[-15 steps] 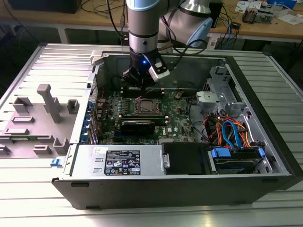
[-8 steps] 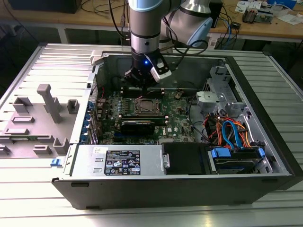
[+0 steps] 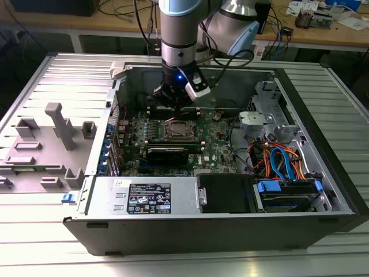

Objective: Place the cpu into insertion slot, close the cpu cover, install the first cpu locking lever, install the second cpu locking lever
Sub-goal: 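Install the first cpu locking lever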

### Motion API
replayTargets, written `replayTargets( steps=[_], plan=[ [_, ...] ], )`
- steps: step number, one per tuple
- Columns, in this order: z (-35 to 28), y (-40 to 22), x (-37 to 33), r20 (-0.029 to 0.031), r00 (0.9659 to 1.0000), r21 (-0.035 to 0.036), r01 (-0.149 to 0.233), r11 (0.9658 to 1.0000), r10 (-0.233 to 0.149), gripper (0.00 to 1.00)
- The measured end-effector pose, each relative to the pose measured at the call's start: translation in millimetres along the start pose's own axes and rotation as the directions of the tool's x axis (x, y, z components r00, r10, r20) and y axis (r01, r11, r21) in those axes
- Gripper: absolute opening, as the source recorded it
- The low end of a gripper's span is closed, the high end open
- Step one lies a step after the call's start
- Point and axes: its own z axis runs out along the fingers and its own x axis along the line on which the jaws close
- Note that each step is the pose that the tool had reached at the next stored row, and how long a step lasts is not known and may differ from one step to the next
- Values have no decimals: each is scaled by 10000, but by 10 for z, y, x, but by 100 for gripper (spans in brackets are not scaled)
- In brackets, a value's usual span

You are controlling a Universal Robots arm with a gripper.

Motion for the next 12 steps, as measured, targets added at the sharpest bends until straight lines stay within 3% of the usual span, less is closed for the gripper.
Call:
replayTargets(
  steps=[12],
  plan=[
    [45,-5,-51,3,10000,-44,-1,10000,1,11]
  ],
)
